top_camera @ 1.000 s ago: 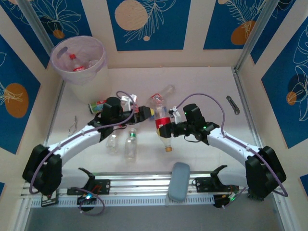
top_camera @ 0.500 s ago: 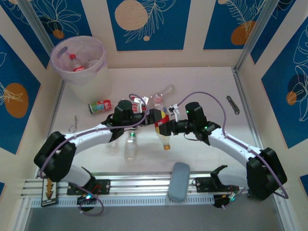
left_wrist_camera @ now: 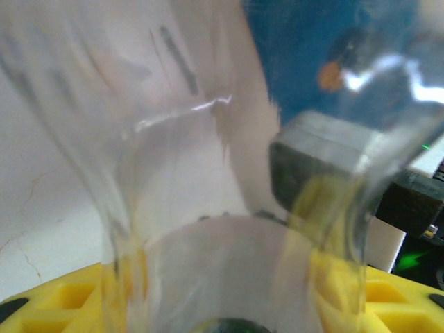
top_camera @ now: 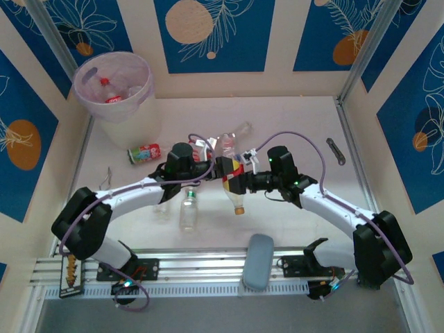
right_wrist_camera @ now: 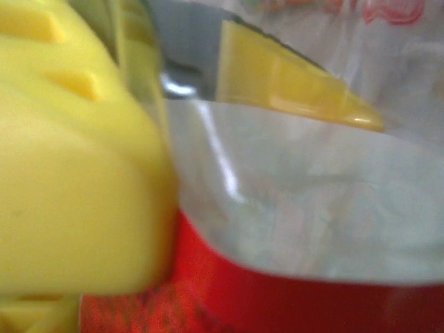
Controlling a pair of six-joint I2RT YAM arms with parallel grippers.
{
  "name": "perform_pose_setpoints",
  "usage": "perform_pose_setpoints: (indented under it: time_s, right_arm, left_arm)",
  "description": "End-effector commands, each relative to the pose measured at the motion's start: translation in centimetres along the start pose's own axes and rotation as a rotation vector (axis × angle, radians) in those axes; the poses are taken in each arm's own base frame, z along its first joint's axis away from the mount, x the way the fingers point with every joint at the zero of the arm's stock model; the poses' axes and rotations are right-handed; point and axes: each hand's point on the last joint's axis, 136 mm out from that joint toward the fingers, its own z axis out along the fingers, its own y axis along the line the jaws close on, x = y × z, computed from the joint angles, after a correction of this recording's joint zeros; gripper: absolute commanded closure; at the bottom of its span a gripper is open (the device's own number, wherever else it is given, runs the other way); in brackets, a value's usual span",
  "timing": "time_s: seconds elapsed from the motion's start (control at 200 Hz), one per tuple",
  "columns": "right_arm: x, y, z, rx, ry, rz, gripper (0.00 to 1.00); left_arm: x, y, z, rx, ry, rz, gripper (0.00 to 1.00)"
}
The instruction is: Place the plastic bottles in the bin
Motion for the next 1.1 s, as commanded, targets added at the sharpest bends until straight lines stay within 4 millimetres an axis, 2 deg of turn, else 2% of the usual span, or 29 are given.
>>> perform_pose_setpoints:
  time_s: [0.0, 0.04, 0.115, 0.29, 0.405, 0.44, 0.525, 0.645, 0.785, 0.855, 1.0, 1.095]
  right_arm:
    - [-0.2, 1.3, -0.1, -0.037, 0.024, -0.039, 0.16]
    - [-0.1, 1.2, -0.2, -0.024, 0.028, -0.042, 0.09]
    - [0.0, 1.1, -0.8, -0.002, 0.027, -0.057, 0.01]
    - [0.2, 1.5, -2.9, 0.041, 0.024, -0.081, 0.01]
    - [-0.4, 1.2, -4.9, 0.085, -0.026, -0.069, 0.01]
    - [-0.7, 0.5, -5.6, 0.13, -0.051, -0.043, 0.01]
    - [-1.2, -3.4, -8.0, 0.344, -0.103, 0.077, 0.01]
    - [-0.6, -6.9, -9.9, 0.523, -0.131, 0.181, 0.01]
    - [0.6, -8.8, -10.4, 0.6, -0.149, 0.28, 0.01]
    - [1.1, -9.3, -10.5, 0.616, -0.15, 0.304, 0.01]
    - [1.3, -9.0, -10.8, 0.622, -0.155, 0.319, 0.01]
    - [1.8, -9.0, -11.2, 0.633, -0.158, 0.339, 0.01]
  left_arm:
    - [-0.8, -1.7, 0.6, 0.034, 0.001, 0.038, 0.5]
    - [-0.9, -1.6, 0.6, 0.03, 0.001, 0.041, 0.5]
    - [-1.2, -1.2, 0.5, 0.01, -0.004, 0.043, 0.51]
    - [-2.0, -0.1, 0.2, -0.039, -0.025, 0.045, 0.59]
    - [-2.9, -0.1, 0.2, -0.083, -0.023, 0.083, 0.66]
    - [-3.4, -0.3, 0.1, -0.09, -0.024, 0.098, 0.69]
    - [-5.3, -1.0, -0.5, -0.101, -0.032, 0.132, 0.82]
    - [-10.0, -2.7, -2.5, -0.12, -0.08, 0.202, 1.0]
    - [-16.7, -5.3, -5.7, -0.151, -0.159, 0.304, 1.0]
    - [-20.7, -6.6, -7.9, -0.167, -0.226, 0.346, 1.0]
    - [-28.3, -8.6, -13.1, -0.234, -0.381, 0.41, 1.0]
    - [-32.2, -8.6, -16.7, -0.293, -0.481, 0.431, 1.0]
